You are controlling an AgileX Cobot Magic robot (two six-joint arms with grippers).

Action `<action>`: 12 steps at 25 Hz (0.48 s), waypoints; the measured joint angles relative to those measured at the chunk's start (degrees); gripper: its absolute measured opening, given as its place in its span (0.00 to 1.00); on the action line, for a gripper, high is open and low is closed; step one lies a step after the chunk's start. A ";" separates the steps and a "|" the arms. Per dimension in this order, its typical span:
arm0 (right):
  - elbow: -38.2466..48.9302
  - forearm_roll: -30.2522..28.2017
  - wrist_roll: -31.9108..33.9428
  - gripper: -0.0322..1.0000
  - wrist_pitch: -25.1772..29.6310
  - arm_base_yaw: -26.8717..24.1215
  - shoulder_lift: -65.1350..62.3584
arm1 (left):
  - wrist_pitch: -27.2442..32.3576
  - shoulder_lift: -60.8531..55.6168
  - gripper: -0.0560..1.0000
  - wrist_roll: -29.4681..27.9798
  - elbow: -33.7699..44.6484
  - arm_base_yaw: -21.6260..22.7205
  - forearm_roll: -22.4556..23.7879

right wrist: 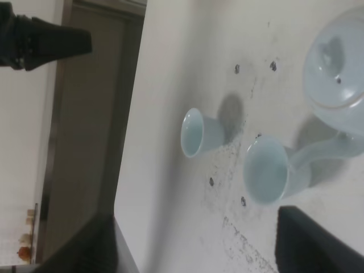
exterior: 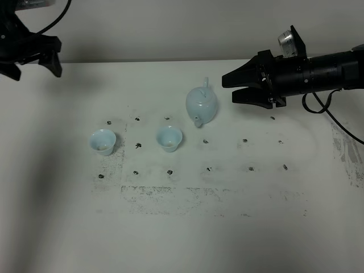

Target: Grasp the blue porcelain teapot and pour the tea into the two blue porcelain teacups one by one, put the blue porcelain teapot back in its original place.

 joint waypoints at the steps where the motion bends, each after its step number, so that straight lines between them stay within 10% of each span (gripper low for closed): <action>1: 0.00 0.00 0.00 0.58 0.00 0.00 0.00 | 0.00 0.00 0.77 -0.08 0.00 0.85 0.55; 12: 0.00 -0.87 0.04 0.57 0.00 0.00 0.00 | 0.06 -5.36 0.71 -2.56 4.45 7.81 2.56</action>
